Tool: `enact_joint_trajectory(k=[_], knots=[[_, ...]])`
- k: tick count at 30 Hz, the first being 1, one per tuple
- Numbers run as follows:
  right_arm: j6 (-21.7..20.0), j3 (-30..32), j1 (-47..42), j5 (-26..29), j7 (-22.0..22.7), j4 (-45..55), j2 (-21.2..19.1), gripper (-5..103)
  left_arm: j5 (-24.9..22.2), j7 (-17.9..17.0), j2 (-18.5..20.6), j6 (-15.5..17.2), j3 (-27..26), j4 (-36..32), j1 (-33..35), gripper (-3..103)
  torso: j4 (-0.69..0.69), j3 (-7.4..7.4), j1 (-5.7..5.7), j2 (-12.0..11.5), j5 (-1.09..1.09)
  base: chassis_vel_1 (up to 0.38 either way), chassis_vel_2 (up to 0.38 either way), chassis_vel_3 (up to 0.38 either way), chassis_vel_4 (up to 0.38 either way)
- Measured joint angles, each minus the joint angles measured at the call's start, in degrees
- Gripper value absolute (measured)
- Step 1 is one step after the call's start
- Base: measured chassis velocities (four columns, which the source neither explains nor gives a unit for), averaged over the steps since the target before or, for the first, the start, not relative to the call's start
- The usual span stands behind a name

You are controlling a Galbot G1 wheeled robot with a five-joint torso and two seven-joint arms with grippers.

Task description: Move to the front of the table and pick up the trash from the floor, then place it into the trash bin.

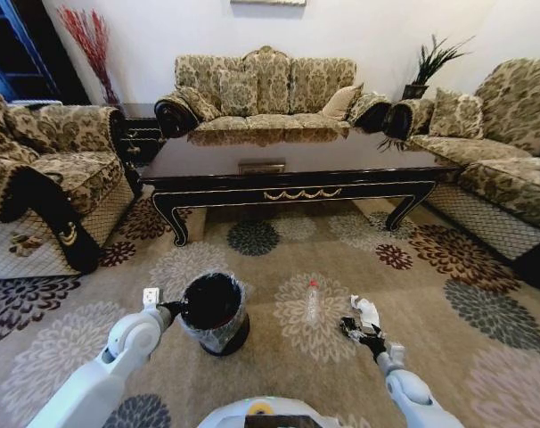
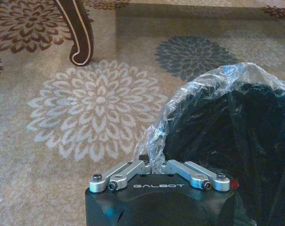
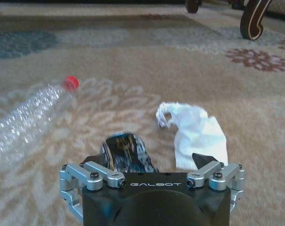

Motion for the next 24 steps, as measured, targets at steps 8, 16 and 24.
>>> enact_joint_trajectory(k=[8,16,24], knots=[[0.19,-1.17,2.03,0.21,-0.12,-3.03,1.21,94,-0.71,-0.98,-0.52,0.00,0.02,-0.58,0.28,4,0.01,0.00,0.00,0.00,-0.01,0.000,0.000,0.000,0.000],[0.40,-1.29,2.83,0.17,-0.05,-4.51,1.27,68,-0.64,-0.79,-0.37,0.00,-0.81,-1.07,0.28,4,0.01,0.00,0.00,0.00,0.00,0.000,0.000,0.000,0.000],[0.52,-0.99,2.19,-0.76,0.26,-3.92,1.67,35,-0.36,-0.77,-0.88,0.00,-0.58,-1.31,0.92,4,-0.01,0.00,0.00,0.00,-0.02,0.000,0.000,0.000,0.000]])
